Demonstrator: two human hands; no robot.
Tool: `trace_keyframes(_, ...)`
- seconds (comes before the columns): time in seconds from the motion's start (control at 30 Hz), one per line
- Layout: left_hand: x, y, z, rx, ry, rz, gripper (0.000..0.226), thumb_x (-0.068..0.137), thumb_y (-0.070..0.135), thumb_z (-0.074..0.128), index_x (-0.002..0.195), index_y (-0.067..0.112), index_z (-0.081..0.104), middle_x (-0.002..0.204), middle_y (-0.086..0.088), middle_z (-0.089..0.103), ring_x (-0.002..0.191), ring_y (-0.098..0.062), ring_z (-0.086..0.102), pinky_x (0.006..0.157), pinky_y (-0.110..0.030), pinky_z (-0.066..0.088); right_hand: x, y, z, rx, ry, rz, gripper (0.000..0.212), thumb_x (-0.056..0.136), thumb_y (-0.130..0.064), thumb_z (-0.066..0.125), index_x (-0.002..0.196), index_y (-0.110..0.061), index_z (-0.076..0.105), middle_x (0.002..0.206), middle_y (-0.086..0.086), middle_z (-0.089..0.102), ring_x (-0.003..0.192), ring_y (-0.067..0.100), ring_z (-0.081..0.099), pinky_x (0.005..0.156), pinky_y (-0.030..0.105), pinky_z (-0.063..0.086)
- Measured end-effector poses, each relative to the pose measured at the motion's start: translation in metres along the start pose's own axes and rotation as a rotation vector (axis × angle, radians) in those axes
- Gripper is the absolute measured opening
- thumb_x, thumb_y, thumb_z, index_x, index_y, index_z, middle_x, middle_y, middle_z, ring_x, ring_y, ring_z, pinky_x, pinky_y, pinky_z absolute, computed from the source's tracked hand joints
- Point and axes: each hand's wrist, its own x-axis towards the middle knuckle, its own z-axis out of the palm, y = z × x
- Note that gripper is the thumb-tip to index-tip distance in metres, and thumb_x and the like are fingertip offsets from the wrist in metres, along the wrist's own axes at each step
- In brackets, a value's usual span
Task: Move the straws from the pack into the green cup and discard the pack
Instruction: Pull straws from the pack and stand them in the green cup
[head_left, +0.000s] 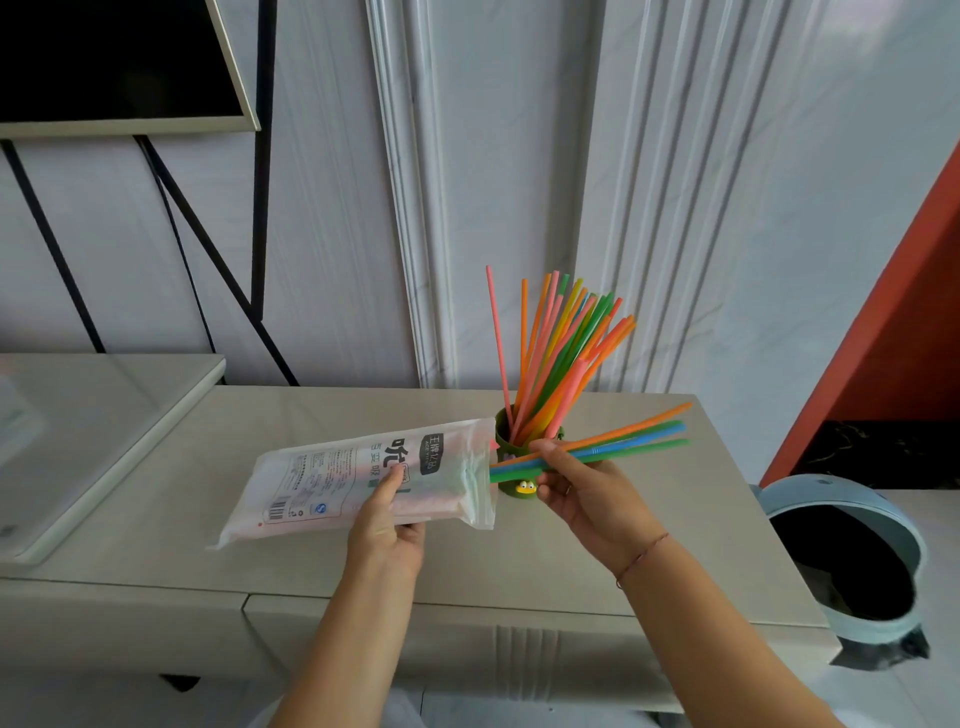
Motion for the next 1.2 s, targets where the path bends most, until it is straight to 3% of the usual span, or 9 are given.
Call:
trace_keyframes(0.23,0.006,0.016,-0.005,-0.015,0.023,0.017,0.029,0.078,-0.001,0.071,0.094,0.019,0.059,0.094,-0.001,0.069,0.082,-0.015,0.068,0.061,-0.031,0.059,0.003,-0.022,-0.013,-0.013,0.084,-0.075,0.012,0.087,-0.007,0.061,0.085,0.002,0.068,0.057,0.002,0.06,0.049,0.006,0.056,0.051,0.015,0.05)
trace_keyframes(0.43,0.012,0.022,-0.011,0.003,0.044,0.022,0.023,0.08,0.002,0.071,0.091,0.019,0.059,0.09,0.001,0.068,0.077,-0.013,0.067,0.055,-0.026,0.059,0.004,-0.053,-0.032,-0.057,0.229,-0.209,0.01,0.087,-0.007,0.061,0.083,-0.001,0.067,0.072,0.007,0.059,0.053,0.005,0.057,0.052,0.014,0.051)
trace_keyframes(0.63,0.008,0.013,-0.006,0.003,0.048,0.0,0.028,0.079,0.0,0.072,0.092,0.019,0.057,0.092,-0.001,0.068,0.082,-0.016,0.067,0.071,-0.033,0.056,0.008,-0.068,-0.037,-0.17,0.402,-0.307,0.009,0.085,-0.01,0.066,0.082,-0.002,0.065,0.068,0.008,0.06,0.057,0.011,0.058,0.057,0.016,0.055)
trace_keyframes(0.77,0.007,0.011,-0.002,0.005,0.046,0.016,0.032,0.079,-0.001,0.072,0.098,0.019,0.056,0.093,-0.002,0.068,0.085,-0.018,0.067,0.075,-0.036,0.056,0.018,-0.067,-0.03,-0.387,0.439,-0.34,0.01,0.085,-0.014,0.067,0.077,-0.009,0.066,0.066,0.007,0.063,0.056,0.014,0.06,0.057,0.016,0.056)
trace_keyframes(0.93,0.007,0.008,-0.001,0.016,0.023,0.024,0.029,0.079,-0.001,0.071,0.092,0.021,0.056,0.093,-0.001,0.067,0.083,-0.017,0.066,0.078,-0.036,0.055,0.034,-0.055,-0.016,-0.672,0.397,-0.305,0.013,0.085,-0.018,0.064,0.073,-0.013,0.067,0.059,0.001,0.065,0.044,0.002,0.06,0.046,0.01,0.046)
trace_keyframes(1.07,0.011,0.006,-0.001,0.041,0.013,0.036,0.028,0.079,0.0,0.071,0.091,0.021,0.057,0.091,-0.001,0.067,0.08,-0.016,0.066,0.069,-0.034,0.055,0.047,-0.045,-0.008,-0.858,0.383,-0.229,0.022,0.085,-0.018,0.062,0.071,-0.002,0.068,0.057,0.002,0.064,0.047,0.006,0.058,0.049,0.016,0.042)
trace_keyframes(1.2,0.016,0.005,-0.002,0.069,0.002,0.048,0.026,0.08,0.002,0.07,0.095,0.019,0.058,0.092,-0.001,0.067,0.079,-0.016,0.065,0.064,-0.033,0.057,0.055,-0.037,-0.002,-0.962,0.337,-0.199,0.027,0.085,-0.015,0.06,0.07,0.007,0.067,0.055,0.007,0.063,0.041,0.005,0.054,0.048,0.012,0.044)
